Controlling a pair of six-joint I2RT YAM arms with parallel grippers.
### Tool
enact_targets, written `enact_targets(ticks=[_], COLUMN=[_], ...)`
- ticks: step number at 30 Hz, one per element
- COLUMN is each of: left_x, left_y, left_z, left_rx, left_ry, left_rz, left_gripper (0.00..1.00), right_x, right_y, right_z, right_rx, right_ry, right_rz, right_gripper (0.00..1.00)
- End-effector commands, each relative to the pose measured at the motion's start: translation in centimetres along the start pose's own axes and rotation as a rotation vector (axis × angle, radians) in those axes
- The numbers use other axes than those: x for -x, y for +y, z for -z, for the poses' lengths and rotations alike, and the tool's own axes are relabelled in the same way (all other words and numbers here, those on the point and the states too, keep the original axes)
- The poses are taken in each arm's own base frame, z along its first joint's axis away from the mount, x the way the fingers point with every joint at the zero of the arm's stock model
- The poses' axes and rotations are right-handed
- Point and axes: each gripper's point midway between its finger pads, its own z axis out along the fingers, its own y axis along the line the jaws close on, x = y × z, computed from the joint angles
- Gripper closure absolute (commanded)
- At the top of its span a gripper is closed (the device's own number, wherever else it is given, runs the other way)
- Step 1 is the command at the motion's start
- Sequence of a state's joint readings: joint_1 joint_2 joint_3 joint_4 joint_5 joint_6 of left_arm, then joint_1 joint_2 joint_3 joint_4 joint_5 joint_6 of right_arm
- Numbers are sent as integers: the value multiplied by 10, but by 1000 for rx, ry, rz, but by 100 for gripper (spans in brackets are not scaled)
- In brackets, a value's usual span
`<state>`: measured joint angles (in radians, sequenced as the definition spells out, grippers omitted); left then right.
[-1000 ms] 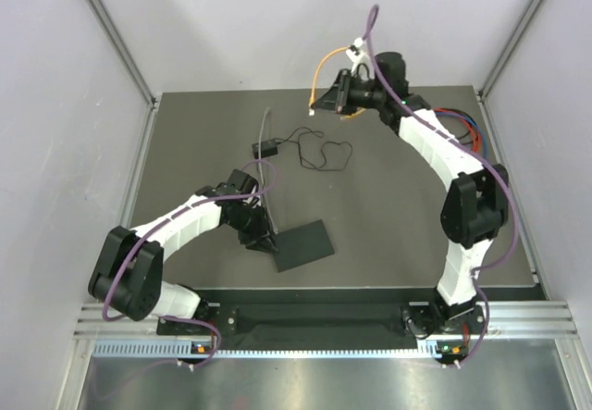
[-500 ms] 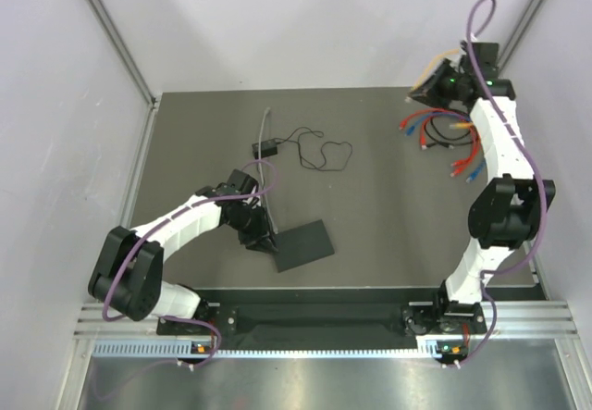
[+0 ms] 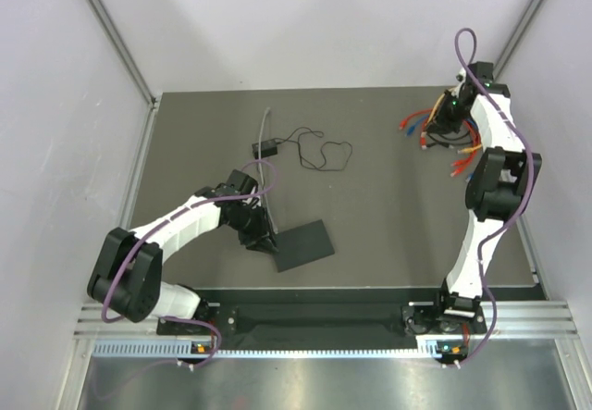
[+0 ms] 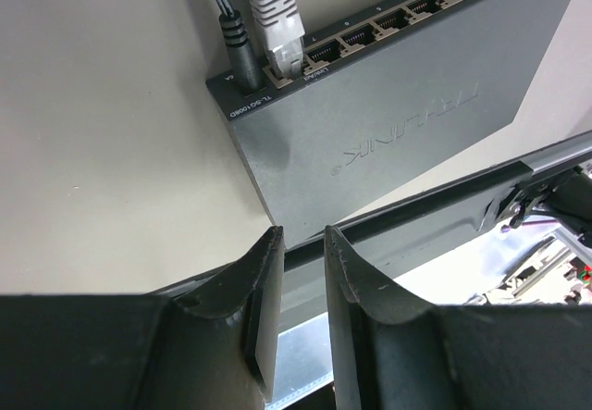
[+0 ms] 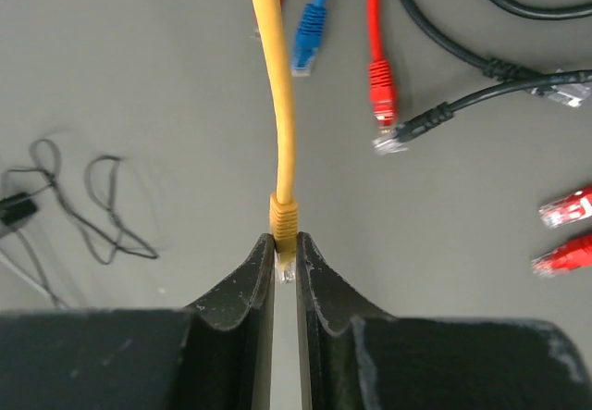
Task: Pull the plug from the switch port
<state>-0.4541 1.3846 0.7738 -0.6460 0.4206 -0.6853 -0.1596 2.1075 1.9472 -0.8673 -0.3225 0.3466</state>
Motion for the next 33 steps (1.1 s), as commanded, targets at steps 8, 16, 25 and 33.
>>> enact_targets(ticks=[8, 16, 25, 33], left_x=[1, 2, -2, -3], left_y=[-3, -1, 1, 3], left_z=[1, 5, 7, 11], left_rx=[-23, -8, 3, 10], left_ry=[-11, -20, -23, -39], left_rz=[-7, -2, 14, 21], left_gripper=[70, 70, 70, 70], right_x=[9, 9, 19, 22], right_y=[-9, -12, 11, 22], right_z=[-12, -32, -49, -34], right_rx=[-8, 12, 145, 168], right_ry=[12, 14, 12, -8], right_rz=[55, 68, -21, -26], right_gripper=[97, 89, 66, 55])
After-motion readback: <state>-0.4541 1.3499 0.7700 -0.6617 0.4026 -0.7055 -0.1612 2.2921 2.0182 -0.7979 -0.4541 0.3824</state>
